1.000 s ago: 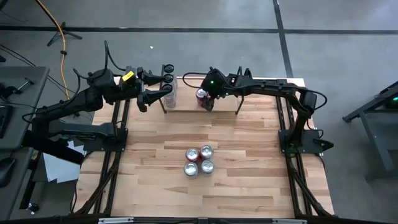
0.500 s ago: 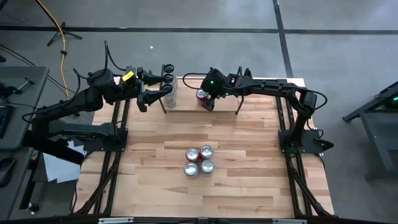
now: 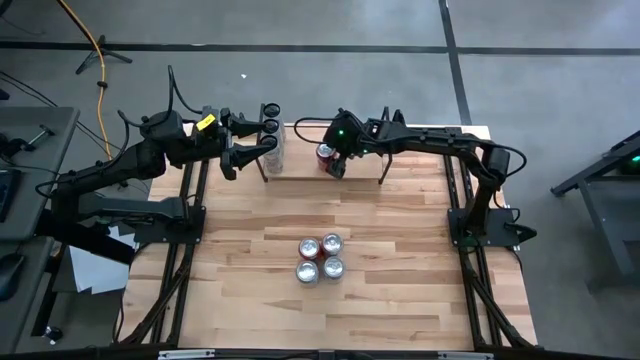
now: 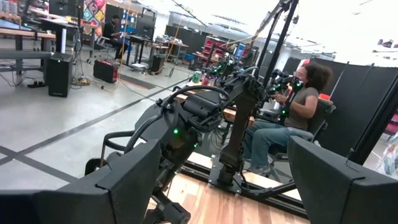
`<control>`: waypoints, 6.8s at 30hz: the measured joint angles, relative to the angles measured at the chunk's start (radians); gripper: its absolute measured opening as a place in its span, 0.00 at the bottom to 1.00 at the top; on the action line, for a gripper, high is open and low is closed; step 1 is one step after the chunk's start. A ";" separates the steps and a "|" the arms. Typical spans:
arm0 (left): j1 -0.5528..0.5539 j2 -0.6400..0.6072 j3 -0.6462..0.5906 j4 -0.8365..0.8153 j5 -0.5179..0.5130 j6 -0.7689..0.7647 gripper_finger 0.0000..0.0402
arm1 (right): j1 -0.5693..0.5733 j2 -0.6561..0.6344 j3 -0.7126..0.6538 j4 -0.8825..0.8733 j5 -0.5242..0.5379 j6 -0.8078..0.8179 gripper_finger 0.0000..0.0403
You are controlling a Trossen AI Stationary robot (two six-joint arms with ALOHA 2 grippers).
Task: Place canned beverage on shelf
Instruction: Put the top orange soda can on the shelf
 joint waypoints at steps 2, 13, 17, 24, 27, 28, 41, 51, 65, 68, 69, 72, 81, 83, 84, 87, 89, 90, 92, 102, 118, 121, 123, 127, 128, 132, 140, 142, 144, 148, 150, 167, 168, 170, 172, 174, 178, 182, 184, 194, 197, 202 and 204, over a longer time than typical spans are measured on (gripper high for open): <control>0.000 0.000 0.000 0.000 0.000 0.000 0.76 | 0.000 0.000 0.000 -0.007 0.022 0.018 0.78; 0.000 0.000 0.000 -0.001 0.000 -0.002 0.76 | 0.001 -0.002 0.025 -0.076 0.045 0.017 0.98; 0.000 0.000 0.000 -0.001 0.000 -0.024 0.76 | 0.001 -0.004 0.107 -0.223 0.043 -0.026 0.98; 0.000 0.000 0.000 -0.001 0.000 -0.024 0.76 | -0.001 -0.005 0.222 -0.506 0.039 0.098 0.97; 0.000 0.000 0.000 -0.001 0.000 -0.024 0.76 | 0.008 -0.009 0.232 -0.600 0.013 0.104 0.97; 0.000 0.000 0.000 -0.001 0.000 -0.024 0.76 | 0.019 -0.016 0.232 -0.617 0.016 0.103 0.97; 0.001 0.000 0.000 -0.001 0.000 -0.024 0.76 | 0.274 -0.249 -0.153 -0.134 0.259 0.524 0.97; 0.000 0.000 0.000 -0.001 0.000 -0.024 0.76 | 0.340 -0.065 -0.134 -0.076 0.634 0.934 0.97; 0.000 0.000 0.000 -0.004 0.000 -0.025 0.76 | 0.332 0.134 -0.005 -0.026 0.781 1.054 0.97; 0.000 0.000 0.000 -0.004 0.000 -0.033 0.76 | 0.327 0.139 -0.005 -0.029 0.829 1.054 0.97; 0.000 0.000 0.000 -0.004 0.000 -0.041 0.76 | 0.323 0.138 -0.005 -0.023 0.844 1.055 0.97; 0.000 0.000 0.000 -0.004 0.009 -0.051 0.76 | 0.301 0.138 -0.005 -0.017 0.845 1.058 0.97; 0.000 0.000 0.000 -0.004 0.009 -0.051 0.76 | 0.259 0.138 -0.005 0.055 0.808 1.055 0.97; 0.000 0.000 0.000 -0.004 0.010 -0.051 0.76 | 0.248 0.138 -0.005 0.054 0.793 1.054 0.97; 0.000 0.000 0.000 -0.004 0.010 -0.051 0.76 | 0.244 0.138 -0.005 0.055 0.783 1.052 0.97; 0.000 0.000 0.000 -0.004 0.010 -0.051 0.76 | 0.233 0.138 -0.005 0.061 0.771 1.028 0.96; 0.000 0.000 0.000 -0.003 0.010 -0.051 0.76 | 0.227 0.138 -0.005 0.063 0.764 1.017 0.93; 0.000 0.000 0.000 -0.003 0.010 -0.051 0.76 | 0.224 0.138 -0.005 0.064 0.756 1.015 0.91; 0.000 0.000 0.000 -0.003 0.010 -0.051 0.76 | 0.222 0.138 -0.005 0.067 0.743 1.009 0.85; 0.000 0.000 0.000 -0.003 0.010 -0.050 0.76 | 0.223 0.138 -0.005 0.069 0.728 0.962 0.67; 0.000 -0.072 0.000 -0.138 0.052 -0.051 0.76 | 0.141 0.108 -0.004 0.181 0.415 0.428 0.67; 0.000 -0.095 0.000 -0.171 0.051 -0.050 0.76 | 0.099 0.106 -0.005 0.251 0.245 0.350 0.67; 0.000 -0.106 0.000 -0.173 0.051 -0.051 0.76 | 0.074 0.107 -0.008 0.295 0.113 0.294 0.67; 0.000 -0.115 0.000 -0.171 0.050 -0.051 0.76 | 0.030 0.108 -0.009 0.357 -0.046 0.205 0.67; 0.000 -0.115 0.000 -0.172 0.050 -0.051 0.76 | 0.017 0.107 -0.009 0.362 -0.077 0.190 0.67; 0.000 -0.114 0.000 -0.172 0.050 -0.051 0.76 | -0.025 0.107 -0.010 0.354 -0.135 0.120 0.67; 0.000 -0.108 0.000 -0.172 0.029 -0.051 0.76 | -0.065 0.106 -0.010 0.354 -0.254 0.018 0.69; 0.000 -0.108 0.000 -0.172 0.011 -0.051 0.76 | -0.065 0.106 -0.010 0.355 -0.256 0.011 0.72; 0.000 -0.108 0.000 -0.172 -0.001 -0.051 0.76 | -0.062 0.110 -0.010 0.357 -0.257 -0.007 0.75; 0.000 -0.108 0.000 -0.172 -0.004 -0.051 0.76 | -0.056 0.127 -0.010 0.362 -0.254 -0.019 0.76; 0.000 -0.108 0.000 -0.172 -0.004 -0.051 0.76 | -0.052 0.135 -0.010 0.363 -0.253 -0.024 0.76; 0.000 -0.105 0.000 -0.172 -0.006 -0.051 0.76 | -0.052 0.142 -0.008 0.365 -0.203 -0.020 0.77; 0.000 -0.105 0.000 -0.172 -0.006 -0.052 0.76 | -0.052 0.143 -0.008 0.365 -0.205 -0.020 0.77; 0.000 -0.105 0.000 -0.172 -0.006 -0.052 0.76 | -0.051 0.143 -0.008 0.362 -0.210 -0.020 0.78; 0.000 -0.105 0.000 -0.172 -0.006 -0.051 0.76 | -0.052 0.144 -0.008 0.351 -0.212 -0.022 0.81; 0.000 -0.105 0.000 -0.172 -0.005 -0.051 0.76 | -0.052 0.148 -0.009 0.345 -0.216 -0.025 0.86; 0.000 -0.105 0.000 -0.172 0.000 -0.051 0.76 | -0.049 0.148 -0.009 0.338 -0.215 -0.042 0.97; 0.000 -0.105 0.000 -0.172 0.000 -0.051 0.76 | -0.048 0.140 -0.009 0.320 -0.200 -0.043 0.95; 0.000 -0.105 0.000 -0.172 0.000 -0.051 0.76 | -0.048 0.125 -0.009 0.295 -0.200 -0.046 0.95; 0.001 -0.105 0.000 -0.173 -0.003 -0.051 0.76 | -0.072 -0.034 -0.009 0.096 -0.132 -0.074 0.95; 0.001 -0.105 0.000 -0.173 -0.004 -0.051 0.76 | -0.077 -0.085 -0.008 0.033 -0.110 0.025 0.94; 0.001 -0.105 0.000 -0.183 -0.006 -0.051 0.76 | -0.079 -0.147 -0.008 -0.081 -0.107 0.105 0.94; 0.001 -0.105 0.000 -0.183 -0.006 -0.051 0.76 | -0.076 -0.161 -0.008 -0.121 -0.133 0.140 0.94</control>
